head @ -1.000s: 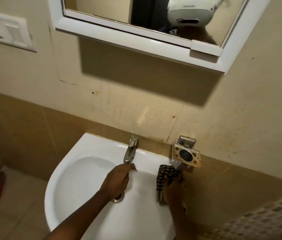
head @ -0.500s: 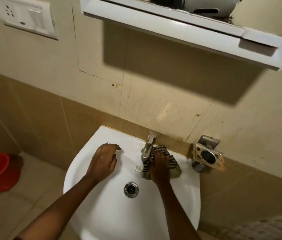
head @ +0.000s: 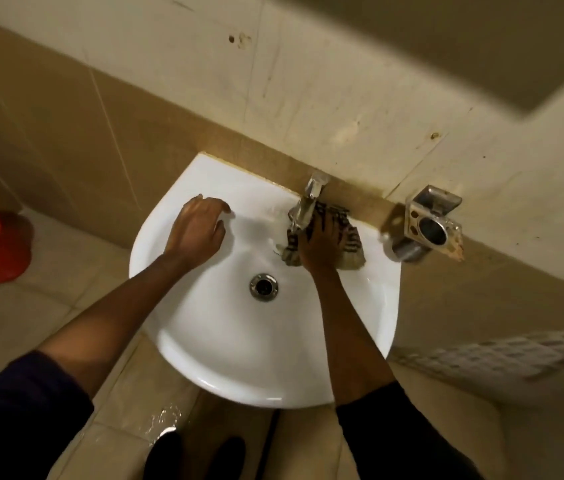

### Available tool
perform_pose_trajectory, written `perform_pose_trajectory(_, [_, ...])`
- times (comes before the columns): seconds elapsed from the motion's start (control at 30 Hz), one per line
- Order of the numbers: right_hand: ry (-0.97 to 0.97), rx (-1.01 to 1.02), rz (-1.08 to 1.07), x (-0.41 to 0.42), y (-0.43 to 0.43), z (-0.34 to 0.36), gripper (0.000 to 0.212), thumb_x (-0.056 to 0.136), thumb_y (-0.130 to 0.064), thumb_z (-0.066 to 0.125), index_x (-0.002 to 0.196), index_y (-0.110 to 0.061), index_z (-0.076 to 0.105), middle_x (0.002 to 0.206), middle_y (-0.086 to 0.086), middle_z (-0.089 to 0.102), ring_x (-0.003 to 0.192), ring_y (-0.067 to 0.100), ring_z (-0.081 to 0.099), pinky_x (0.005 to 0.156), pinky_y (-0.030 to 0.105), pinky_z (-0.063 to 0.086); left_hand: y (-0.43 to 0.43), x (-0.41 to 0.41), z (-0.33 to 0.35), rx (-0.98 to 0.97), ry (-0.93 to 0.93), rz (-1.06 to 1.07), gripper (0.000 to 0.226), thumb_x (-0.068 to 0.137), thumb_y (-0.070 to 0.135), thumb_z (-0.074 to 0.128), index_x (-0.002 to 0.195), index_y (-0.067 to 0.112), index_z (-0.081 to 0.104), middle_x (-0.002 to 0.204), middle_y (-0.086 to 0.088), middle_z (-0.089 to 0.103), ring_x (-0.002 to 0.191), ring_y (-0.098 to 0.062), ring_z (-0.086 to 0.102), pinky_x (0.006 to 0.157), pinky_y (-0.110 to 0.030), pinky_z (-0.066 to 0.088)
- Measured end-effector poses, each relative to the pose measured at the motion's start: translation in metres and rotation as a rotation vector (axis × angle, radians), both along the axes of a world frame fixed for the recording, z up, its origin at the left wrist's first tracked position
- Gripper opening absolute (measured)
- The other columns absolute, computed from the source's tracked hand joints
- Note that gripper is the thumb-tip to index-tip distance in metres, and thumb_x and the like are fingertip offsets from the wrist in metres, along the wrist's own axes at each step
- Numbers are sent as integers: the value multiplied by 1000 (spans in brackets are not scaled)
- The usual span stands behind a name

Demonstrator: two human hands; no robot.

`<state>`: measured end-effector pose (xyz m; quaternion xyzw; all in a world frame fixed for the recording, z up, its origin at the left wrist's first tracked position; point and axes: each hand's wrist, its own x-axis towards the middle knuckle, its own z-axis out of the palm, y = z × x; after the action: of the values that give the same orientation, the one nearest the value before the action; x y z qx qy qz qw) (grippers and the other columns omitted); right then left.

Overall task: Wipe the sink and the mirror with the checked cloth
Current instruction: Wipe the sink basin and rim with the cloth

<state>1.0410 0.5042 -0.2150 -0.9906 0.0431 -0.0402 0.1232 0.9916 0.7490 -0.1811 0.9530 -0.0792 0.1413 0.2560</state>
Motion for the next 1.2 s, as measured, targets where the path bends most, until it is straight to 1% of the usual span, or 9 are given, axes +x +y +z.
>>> perform_pose_trajectory(0.13, [1, -39, 35, -5, -34, 2, 57, 95, -50, 41, 145, -24, 32, 156, 6, 26, 143, 30, 21, 119, 50, 8, -7, 3, -5, 41, 52, -46, 38, 85, 10, 53, 123, 6, 51, 129, -14, 56, 123, -30, 49, 117, -37, 16])
perform_pose_trajectory(0.33, [109, 0, -337, -54, -101, 16, 62, 96, -53, 36, 149, -24, 20, 154, 18, 23, 141, 38, 21, 116, 56, 13, 7, -5, -15, 129, 121, -22, 57, 92, 21, 49, 143, 3, 30, 154, -16, 27, 144, -29, 21, 119, -41, 10])
perform_pose_trajectory(0.5, [188, 86, -337, -140, -104, 22, 71, 96, -24, 48, 151, -16, 4, 156, 25, 7, 140, 42, 21, 113, 51, 29, 9, -14, -25, 37, 206, 2, 61, 94, 24, 47, 146, 2, 22, 155, -18, 21, 146, -30, 15, 119, -40, 6])
perform_pose_trajectory(0.6, [172, 209, -361, -195, -85, 19, 68, 94, -9, 47, 150, -14, 9, 156, 25, 2, 144, 40, 11, 118, 45, 20, 5, -17, -29, -3, 224, -6, 61, 95, 24, 46, 146, 1, 22, 155, -19, 22, 146, -30, 15, 119, -40, 6])
perform_pose_trajectory(0.73, [134, 89, -235, -240, -52, 19, 48, 90, -5, 50, 138, -8, 46, 154, 21, 24, 145, 39, 6, 120, 47, 7, 5, -22, -31, -11, 231, -42, 58, 95, 25, 46, 145, 1, 26, 154, -19, 25, 145, -30, 18, 119, -40, 7])
perform_pose_trajectory(0.83, [168, 69, -70, -265, -4, 25, 34, 88, -19, 45, 115, -9, 65, 124, 16, 62, 126, 33, 49, 112, 47, 26, 10, -22, -30, -19, 225, -43, 57, 96, 25, 46, 144, 1, 27, 154, -18, 27, 145, -29, 18, 120, -39, 7])
perform_pose_trajectory(0.97, [84, 51, 222, -274, 94, 26, 35, 87, -43, 44, 110, -22, 59, 101, 1, 68, 93, 23, 63, 85, 39, 50, 18, -24, -28, -44, 233, -12, 55, 96, 24, 45, 143, 2, 29, 153, -18, 28, 146, -28, 17, 119, -38, 7])
perform_pose_trajectory(1.1, [159, -11, 374, -251, 159, 23, 61, 86, -42, 49, 139, -17, 36, 126, 5, 59, 115, 23, 57, 98, 38, 45, 23, -25, -25, -51, 256, -11, 55, 97, 25, 43, 145, 3, 27, 155, -16, 24, 146, -27, 14, 120, -37, 5])
perform_pose_trajectory(1.2, [158, -74, 461, -250, 141, 26, 66, 82, -40, 57, 141, -18, 37, 128, 3, 60, 117, 19, 58, 98, 34, 49, 27, -21, -22, -73, 235, -12, 54, 97, 25, 43, 144, 4, 29, 154, -16, 27, 146, -26, 16, 119, -37, 6])
